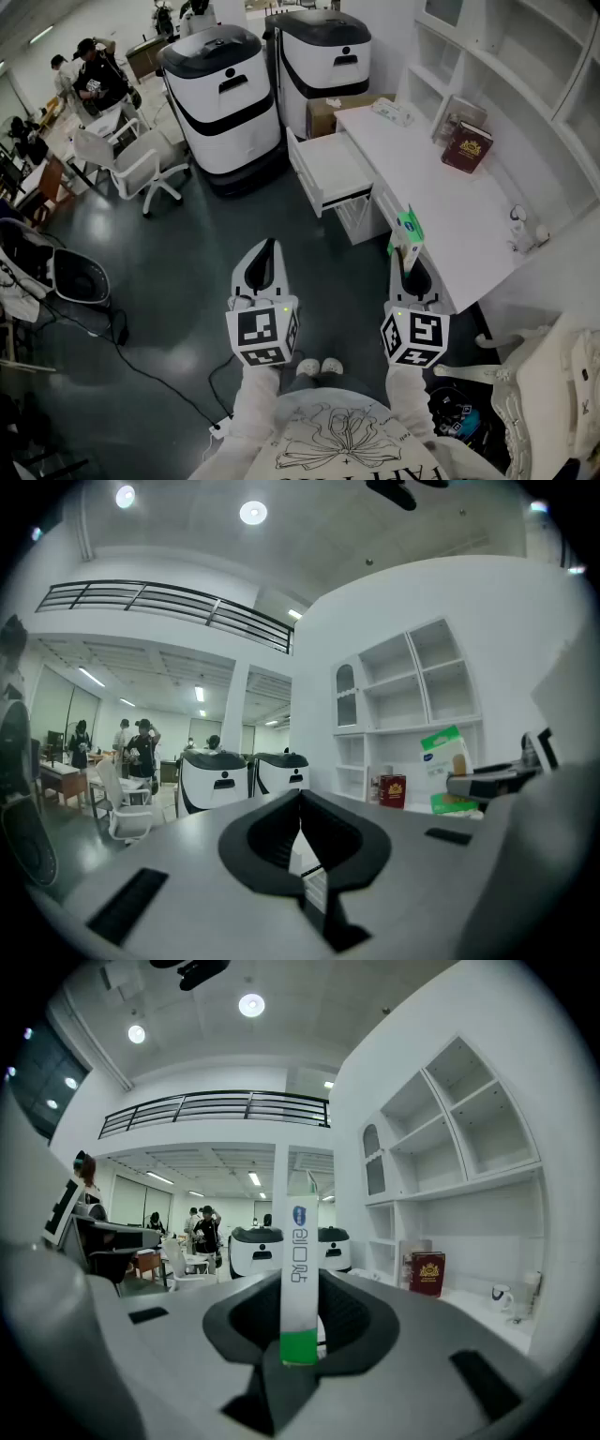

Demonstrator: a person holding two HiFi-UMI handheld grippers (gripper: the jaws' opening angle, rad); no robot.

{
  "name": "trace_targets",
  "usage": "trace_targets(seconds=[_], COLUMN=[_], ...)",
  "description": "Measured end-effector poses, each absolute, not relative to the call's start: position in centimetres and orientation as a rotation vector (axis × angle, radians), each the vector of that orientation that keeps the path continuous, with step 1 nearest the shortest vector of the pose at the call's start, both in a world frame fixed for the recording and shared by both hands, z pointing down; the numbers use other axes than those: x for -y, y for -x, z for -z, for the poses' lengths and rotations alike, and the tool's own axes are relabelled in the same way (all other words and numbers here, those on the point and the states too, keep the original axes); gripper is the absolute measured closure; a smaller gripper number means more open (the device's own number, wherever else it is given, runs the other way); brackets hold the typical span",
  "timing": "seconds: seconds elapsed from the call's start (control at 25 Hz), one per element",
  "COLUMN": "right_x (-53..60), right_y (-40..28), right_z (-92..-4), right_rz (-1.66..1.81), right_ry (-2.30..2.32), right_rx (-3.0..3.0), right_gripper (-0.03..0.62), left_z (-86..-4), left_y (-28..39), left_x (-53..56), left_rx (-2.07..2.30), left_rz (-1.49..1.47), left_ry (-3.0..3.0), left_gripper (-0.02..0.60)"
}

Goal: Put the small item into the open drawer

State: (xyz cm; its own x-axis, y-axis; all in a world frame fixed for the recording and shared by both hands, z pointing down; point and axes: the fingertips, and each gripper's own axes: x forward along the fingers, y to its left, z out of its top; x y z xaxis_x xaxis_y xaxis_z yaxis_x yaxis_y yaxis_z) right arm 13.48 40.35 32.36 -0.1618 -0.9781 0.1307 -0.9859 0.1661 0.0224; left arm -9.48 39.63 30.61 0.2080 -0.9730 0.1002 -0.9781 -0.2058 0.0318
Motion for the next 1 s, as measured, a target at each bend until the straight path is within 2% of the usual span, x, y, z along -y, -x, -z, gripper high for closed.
trace_targets(seconds=[1.0], right_x=[-37.8], right_y=[-14.9], right_z=[-34.3], right_rz=[-0.136], right_ry=[-1.860], right_rx=[2.390], right_gripper=[0.505], left_z=[-32.8], left_y=[6.5], left_x=[-37.8], left_rx=[1.945], left_rz=[-0.118], left_ry=[-2.323], left_gripper=[0.577])
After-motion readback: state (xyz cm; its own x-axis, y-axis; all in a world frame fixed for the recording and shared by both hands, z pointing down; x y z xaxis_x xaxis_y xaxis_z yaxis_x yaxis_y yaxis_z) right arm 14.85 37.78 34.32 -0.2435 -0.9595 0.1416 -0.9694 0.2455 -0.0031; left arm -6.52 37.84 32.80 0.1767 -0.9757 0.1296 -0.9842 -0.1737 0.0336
